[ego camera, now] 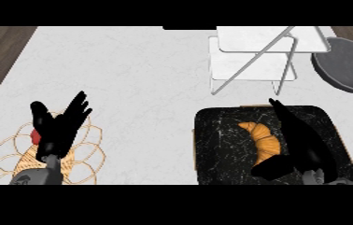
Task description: Pick the croissant from the tray and place it in the tiered shelf
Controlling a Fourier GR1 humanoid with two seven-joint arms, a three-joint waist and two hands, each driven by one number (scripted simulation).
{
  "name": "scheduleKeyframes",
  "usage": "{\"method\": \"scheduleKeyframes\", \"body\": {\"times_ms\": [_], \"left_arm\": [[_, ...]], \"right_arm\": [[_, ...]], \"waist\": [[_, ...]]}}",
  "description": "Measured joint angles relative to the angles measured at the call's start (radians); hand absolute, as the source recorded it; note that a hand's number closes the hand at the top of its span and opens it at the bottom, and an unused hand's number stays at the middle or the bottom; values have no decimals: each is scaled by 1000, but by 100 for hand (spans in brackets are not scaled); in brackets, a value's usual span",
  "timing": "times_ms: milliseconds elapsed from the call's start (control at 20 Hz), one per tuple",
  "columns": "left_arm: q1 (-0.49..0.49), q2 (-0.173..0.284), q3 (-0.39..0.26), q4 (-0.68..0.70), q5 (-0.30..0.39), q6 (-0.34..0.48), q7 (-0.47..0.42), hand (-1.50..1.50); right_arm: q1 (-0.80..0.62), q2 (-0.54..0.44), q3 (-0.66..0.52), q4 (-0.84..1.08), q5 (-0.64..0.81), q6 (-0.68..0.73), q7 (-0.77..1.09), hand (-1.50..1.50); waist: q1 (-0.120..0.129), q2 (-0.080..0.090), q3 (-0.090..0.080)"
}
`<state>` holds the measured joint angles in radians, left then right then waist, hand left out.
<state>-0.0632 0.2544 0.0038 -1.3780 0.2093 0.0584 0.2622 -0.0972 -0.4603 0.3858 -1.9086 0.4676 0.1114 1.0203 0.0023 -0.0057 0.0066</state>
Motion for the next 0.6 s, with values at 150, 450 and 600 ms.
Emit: {"method": "scheduleKeyframes", "body": {"times_ms": [150, 450, 600], "left_arm": [[9, 10, 14, -13, 8, -12, 26, 0], [15, -7, 23, -11, -6, -25, 3, 0], [20, -18, 20, -18, -24, -17, -1, 0]], "right_arm": [[26, 18, 5, 15, 51, -7, -7, -150], [5, 47, -40, 119, 106, -4, -64, -150], [7, 92, -30, 169, 149, -42, -107, -150]], "waist": [[-1, 1, -2], [-1, 1, -1], [0, 0, 0]]}}
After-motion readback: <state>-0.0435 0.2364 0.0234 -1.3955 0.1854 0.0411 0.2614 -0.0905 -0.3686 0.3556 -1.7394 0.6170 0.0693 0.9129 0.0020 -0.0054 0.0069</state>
